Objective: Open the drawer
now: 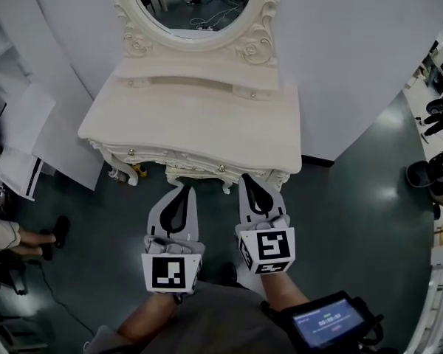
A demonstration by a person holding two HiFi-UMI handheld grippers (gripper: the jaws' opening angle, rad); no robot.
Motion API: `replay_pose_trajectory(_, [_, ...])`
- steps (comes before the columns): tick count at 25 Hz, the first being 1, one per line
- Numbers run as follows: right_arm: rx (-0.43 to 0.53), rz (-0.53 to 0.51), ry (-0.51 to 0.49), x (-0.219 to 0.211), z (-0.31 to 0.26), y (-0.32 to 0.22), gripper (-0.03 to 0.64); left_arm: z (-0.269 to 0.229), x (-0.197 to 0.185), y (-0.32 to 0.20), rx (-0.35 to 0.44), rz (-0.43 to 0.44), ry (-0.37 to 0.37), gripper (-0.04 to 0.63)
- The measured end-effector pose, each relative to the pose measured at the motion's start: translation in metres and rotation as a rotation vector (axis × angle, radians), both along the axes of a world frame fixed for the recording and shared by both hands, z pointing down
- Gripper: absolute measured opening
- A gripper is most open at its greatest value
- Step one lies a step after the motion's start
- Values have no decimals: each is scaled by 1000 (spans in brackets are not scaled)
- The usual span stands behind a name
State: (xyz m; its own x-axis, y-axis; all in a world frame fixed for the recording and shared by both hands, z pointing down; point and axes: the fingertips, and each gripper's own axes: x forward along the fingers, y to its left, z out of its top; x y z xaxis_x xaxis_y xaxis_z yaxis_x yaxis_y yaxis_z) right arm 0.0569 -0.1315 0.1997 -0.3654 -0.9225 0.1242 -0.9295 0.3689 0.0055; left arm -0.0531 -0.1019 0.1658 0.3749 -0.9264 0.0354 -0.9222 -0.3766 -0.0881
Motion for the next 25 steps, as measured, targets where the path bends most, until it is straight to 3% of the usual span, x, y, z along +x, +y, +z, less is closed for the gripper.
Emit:
replay_pose_trajectory(5, [5, 45, 2, -16, 5, -27, 14, 4, -17, -35, -24, 39, 31, 11])
replay_pose_trajectory(12, [-72, 125, 6, -40, 43, -66, 15, 33, -37, -92, -50, 123, -1, 11])
replay_pose_trajectory(19, [-240, 192, 1, -56, 121, -72, 14, 105, -50, -111, -195, 192, -6, 11])
replay_pose_trajectory(25, [-347, 239, -16, -60, 191, -74, 15, 169, -47, -123, -256, 242, -21, 11])
